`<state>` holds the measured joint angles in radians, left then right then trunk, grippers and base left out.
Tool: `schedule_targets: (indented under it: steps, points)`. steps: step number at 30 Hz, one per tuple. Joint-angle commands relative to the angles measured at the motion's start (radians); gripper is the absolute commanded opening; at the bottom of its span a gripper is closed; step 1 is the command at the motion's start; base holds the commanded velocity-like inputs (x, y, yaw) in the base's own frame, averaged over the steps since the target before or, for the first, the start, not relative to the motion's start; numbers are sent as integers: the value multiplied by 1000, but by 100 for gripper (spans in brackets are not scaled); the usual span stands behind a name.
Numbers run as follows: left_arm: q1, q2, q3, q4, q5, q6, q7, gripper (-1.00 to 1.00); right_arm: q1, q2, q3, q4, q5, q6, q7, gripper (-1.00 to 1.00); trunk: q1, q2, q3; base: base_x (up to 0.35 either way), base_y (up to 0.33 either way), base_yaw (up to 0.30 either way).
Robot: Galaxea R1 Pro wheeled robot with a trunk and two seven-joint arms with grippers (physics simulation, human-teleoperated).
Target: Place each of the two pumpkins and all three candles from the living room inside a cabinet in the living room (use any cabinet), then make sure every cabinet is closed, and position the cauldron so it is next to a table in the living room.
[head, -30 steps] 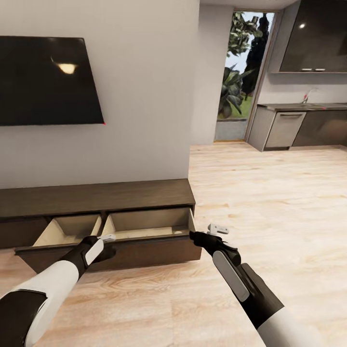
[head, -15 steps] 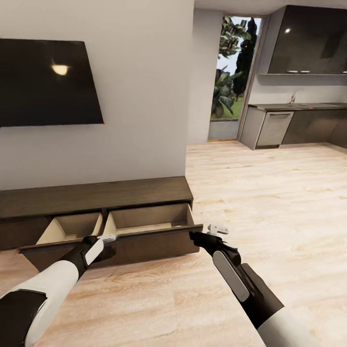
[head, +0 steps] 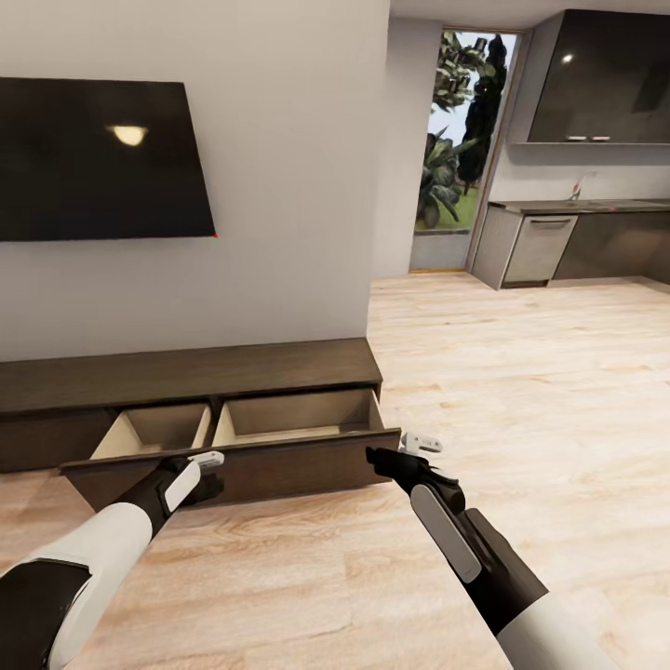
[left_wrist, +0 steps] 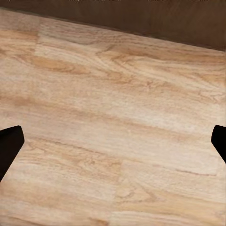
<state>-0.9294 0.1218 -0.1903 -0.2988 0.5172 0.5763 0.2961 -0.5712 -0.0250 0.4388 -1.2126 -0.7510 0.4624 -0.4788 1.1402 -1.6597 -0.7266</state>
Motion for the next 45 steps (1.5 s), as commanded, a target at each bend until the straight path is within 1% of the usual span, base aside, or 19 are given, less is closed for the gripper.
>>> schedule_targets:
  steps: [1, 3, 10, 18, 21, 24, 27, 29, 31, 34, 35, 36, 39, 40, 42, 45]
  points:
    - [0, 1, -7, -3, 11, 4, 8, 100, -1, -1, 3, -2, -8, 1, -9, 100, 0, 0, -1, 0, 0, 0]
    - [0, 1, -6, -3, 11, 2, 7, 100, -1, -1, 3, -1, -8, 1, -10, 100, 8, -14, -7, 0, 0, 0]
    - [0, 0, -9, -14, 11, -8, 6, 100, -1, -2, 3, 3, -10, 3, -9, 100, 8, -14, -7, 0, 0, 0]
    - [0, -2, -13, -17, 6, -14, 6, 100, 4, -1, 4, 38, -7, -1, -6, 100, 38, -70, -32, 0, 0, 0]
    - [0, -7, -14, -16, 4, -27, 6, 100, 8, -1, 7, 55, 1, -21, -7, 100, 50, -91, -42, 0, 0, 0]
    - [0, -11, -16, -17, 2, -35, 6, 100, 20, -1, 9, 74, 3, -67, -8, 100, 50, -91, -42, 0, 0, 0]
    - [0, -15, -17, -13, 1, -62, 5, 100, 29, -1, 10, 85, 4, -82, -10, 100, 50, -91, -42, 0, 0, 0]
    - [0, -21, -18, -5, 1, -113, 5, 100, 47, -1, 11, 98, 5, -90, -8, 100, 50, -91, -42, 0, 0, 0]
    - [4, -26, -18, 0, 1, -153, 5, 100, 55, -1, 11, 114, 5, -99, -8, 100, 57, -105, -48, 0, 0, 0]
    - [33, -27, -18, 9, -7, -215, 5, 100, 59, -1, 11, 153, 5, -135, -7, 100, 57, -105, -48, 0, 0, 0]
    - [51, -28, -18, 11, -12, -258, 5, 100, 59, -1, 11, 178, 5, -163, -7, 100, 57, -105, -48, 0, 0, 0]
    - [57, -28, -18, 12, -13, -275, 5, 100, 60, -1, 11, 187, 5, -174, -7, 100, 57, -105, -48, 0, 0, 0]
    - [99, -30, -18, 14, -17, -370, 4, 100, 60, 1, 12, 250, 4, -241, -6, 100, 57, -105, -48, 0, 0, 0]
    - [112, -30, -18, 14, -18, -401, 0, 100, 60, 3, 13, 270, 5, -263, -6, 100, 57, -105, -48, 0, 0, 0]
    - [139, -30, -18, 14, -21, -462, -22, 100, 60, 15, 13, 300, 6, -295, -5, 100, 65, -119, -54, 0, 0, 0]
    - [163, -28, -19, 24, -28, -541, -52, 100, 60, 26, 14, 315, 8, -322, -5, 100, 77, -140, -64, 0, 0, 0]
